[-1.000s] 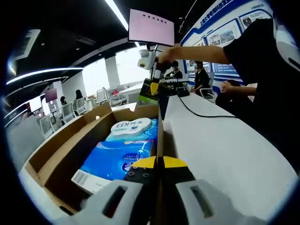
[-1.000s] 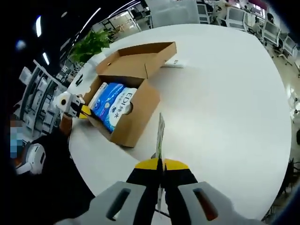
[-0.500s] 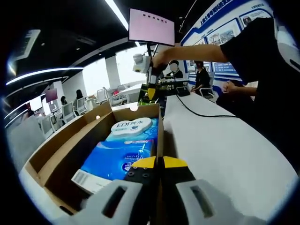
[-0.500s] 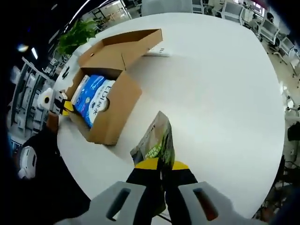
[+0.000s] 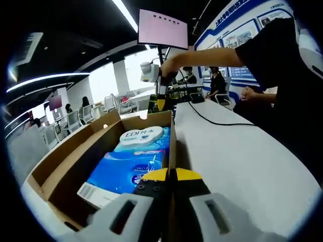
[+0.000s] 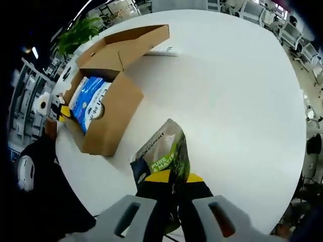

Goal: Operate the shoe box by opening the lid, removing the specified soft item, and placing it in the target area until the item is outside and the box remains undamaged.

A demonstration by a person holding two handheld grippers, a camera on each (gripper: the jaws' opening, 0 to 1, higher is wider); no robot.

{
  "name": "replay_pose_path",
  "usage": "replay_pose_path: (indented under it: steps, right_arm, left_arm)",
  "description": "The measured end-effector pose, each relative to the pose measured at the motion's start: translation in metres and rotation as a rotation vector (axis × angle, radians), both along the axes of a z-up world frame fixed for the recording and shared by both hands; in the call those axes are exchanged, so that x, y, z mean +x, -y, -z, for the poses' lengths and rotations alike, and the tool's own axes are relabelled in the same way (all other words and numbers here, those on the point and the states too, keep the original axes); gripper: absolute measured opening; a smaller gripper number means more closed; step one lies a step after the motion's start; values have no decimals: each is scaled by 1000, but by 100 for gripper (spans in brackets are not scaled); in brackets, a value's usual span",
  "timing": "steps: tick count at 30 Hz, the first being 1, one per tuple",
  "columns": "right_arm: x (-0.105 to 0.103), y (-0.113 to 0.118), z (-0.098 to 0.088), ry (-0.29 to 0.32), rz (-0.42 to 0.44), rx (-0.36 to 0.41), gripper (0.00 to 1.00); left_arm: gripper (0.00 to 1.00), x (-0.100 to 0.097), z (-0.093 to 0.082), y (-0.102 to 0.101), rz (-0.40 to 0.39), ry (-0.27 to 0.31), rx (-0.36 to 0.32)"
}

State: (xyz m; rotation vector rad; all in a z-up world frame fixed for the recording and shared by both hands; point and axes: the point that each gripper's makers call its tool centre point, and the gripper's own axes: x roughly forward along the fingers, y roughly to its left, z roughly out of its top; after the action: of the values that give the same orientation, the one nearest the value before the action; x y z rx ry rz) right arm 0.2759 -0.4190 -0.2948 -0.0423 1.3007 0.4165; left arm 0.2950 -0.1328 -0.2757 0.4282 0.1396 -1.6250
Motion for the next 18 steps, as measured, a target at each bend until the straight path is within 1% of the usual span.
replay_pose_path:
  steps: [1,4,5,7,9,10,14,15,18]
  right_arm:
    - [2,3,0,0,1,1,0]
    - [-6,-4,3,8,2,-16,1]
    - [-6,-3,4,-6,11,-5,1]
    - [-3,4,7,-15,20,-15,1]
    - [-3,5,9,-19,16,-31,2]
    - [0,11,10,-29,18,-31,2]
    - [-1,13,12,-17,38,-70,6]
    - [-1,13,12,-11,31,-78,6]
    - [-3,13,12,-5,29,-84,9]
  left_arm:
    - [3,0,0,0,0,0,0]
    - [3,0,0,0,0,0,1]
    - [3,0,0,0,0,0,1]
    - [3,0,0,0,0,2,1]
    - [3,0,0,0,-1,2,2]
    - [3,0,0,0,-1,2,2]
    - [3,0,0,0,-1,2,3]
    - [3,0,0,0,-1,2,3]
    - [3,0,0,0,-1,2,3]
